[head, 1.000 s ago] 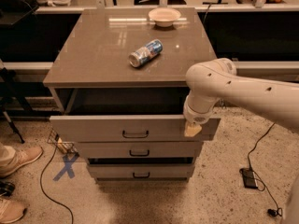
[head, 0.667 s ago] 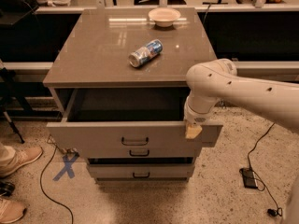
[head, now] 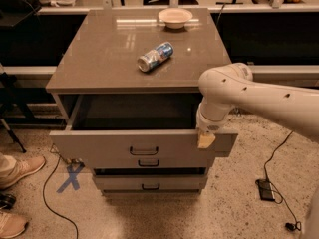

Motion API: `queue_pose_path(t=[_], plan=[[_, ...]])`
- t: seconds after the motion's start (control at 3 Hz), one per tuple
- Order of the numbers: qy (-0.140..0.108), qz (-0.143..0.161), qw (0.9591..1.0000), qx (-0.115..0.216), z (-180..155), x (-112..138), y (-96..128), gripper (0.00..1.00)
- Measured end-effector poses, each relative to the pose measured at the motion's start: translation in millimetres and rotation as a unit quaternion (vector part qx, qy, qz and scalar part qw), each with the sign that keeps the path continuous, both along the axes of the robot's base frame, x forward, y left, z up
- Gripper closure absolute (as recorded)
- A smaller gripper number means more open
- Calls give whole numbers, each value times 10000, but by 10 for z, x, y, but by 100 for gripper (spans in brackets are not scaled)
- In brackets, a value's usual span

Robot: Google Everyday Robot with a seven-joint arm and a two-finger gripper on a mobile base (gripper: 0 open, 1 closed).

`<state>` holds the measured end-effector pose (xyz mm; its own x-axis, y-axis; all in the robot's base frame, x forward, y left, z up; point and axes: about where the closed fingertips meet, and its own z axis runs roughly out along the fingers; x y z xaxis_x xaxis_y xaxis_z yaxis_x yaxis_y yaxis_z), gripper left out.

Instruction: Open top drawer

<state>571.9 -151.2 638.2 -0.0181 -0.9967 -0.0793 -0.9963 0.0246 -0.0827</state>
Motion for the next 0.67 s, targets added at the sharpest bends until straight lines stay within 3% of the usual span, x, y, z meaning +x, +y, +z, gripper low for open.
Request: queue_pose_path(t=[0.33,0.67], plan=[[-198,-83,9995,244,2,-253,-37,100],[-222,-101,9993,272,-2,-282,-45,81]])
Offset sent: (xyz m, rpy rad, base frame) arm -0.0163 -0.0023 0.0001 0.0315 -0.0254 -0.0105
